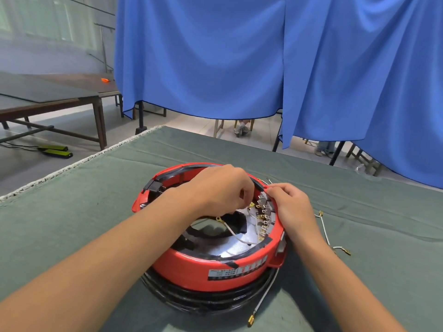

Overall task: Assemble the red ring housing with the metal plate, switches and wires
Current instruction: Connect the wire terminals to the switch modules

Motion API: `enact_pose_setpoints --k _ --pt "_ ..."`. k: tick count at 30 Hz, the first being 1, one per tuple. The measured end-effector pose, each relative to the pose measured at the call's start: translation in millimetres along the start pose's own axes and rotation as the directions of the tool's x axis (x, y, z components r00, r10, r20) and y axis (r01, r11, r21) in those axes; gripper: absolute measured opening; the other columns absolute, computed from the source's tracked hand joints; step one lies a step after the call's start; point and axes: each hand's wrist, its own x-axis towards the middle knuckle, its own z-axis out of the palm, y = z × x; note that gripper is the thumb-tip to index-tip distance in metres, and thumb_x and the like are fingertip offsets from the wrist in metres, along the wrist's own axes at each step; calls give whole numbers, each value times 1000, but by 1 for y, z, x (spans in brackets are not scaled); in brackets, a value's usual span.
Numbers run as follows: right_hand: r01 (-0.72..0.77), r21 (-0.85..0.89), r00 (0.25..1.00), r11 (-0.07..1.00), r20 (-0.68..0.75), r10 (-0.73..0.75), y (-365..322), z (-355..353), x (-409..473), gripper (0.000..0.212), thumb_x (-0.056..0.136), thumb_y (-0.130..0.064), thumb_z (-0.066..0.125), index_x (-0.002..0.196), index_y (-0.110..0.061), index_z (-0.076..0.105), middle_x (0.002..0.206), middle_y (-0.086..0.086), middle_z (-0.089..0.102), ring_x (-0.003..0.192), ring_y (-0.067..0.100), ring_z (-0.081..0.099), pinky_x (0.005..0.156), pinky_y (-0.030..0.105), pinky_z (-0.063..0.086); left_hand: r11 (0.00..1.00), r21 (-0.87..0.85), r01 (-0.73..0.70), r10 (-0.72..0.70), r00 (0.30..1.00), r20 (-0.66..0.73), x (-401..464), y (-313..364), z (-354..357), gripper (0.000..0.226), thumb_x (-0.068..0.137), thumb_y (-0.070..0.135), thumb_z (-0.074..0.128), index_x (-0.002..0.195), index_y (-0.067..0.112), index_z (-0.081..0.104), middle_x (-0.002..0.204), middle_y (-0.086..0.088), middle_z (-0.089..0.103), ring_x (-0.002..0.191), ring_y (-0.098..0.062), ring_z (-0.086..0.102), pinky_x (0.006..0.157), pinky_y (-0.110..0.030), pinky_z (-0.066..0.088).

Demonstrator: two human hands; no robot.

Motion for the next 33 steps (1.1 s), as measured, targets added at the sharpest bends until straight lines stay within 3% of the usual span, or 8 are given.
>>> enact_pose_setpoints --k 3,8,13,21,25,33 --pt "8 1 1000 1000 0 -8 0 0 1 13 86 -14 56 78 -17 66 77 1 67 76 18 60 68 32 46 987 -150 57 -54 998 25 1 -1 0 19 87 10 53 79 26 61 60 7 67 41 5 53 45 -20 38" --pt "0 3 1000 1000 1 0 1 2 0 13 86 -15 56 79 -17 66 76 2 67 71 17 60 65 31 47 863 -466 193 -178 981 78 3 -5 5 16 84 2 53 85 14 65 67 -1 69 40 -9 58 40 -18 43" --pt "-1 -14 1000 1000 -9 1 1 2 0 13 86 -17 56 78 -19 66 77 0 67 72 16 61 64 30 47 632 -693 348 -316 932 179 8 -6 11 1 81 6 69 80 5 69 65 -9 70 43 -14 61 40 -21 46" --pt "0 -17 1000 1000 -13 0 -1 2 -3 13 87 -16 56 78 -18 66 77 0 67 74 16 59 64 29 46 430 -725 539 -346 840 419 12 -2 12 4 80 -2 67 82 -2 70 64 -10 71 36 -8 50 38 -15 41" --pt "-1 -26 1000 1000 -13 0 -1 2 -3 14 87 -17 56 78 -19 65 76 -1 66 72 15 59 61 27 45 423 -695 582 -367 811 455 17 2 11 11 81 -1 67 91 -6 69 65 -11 69 36 -8 50 37 -15 41" --pt "0 -19 1000 1000 -8 0 -1 1 -2 12 87 -17 56 80 -17 66 78 -1 67 73 14 60 60 27 45 423 -644 637 -308 770 559 23 -3 7 5 86 2 63 89 -1 64 64 -9 68 37 -8 54 39 -17 46"
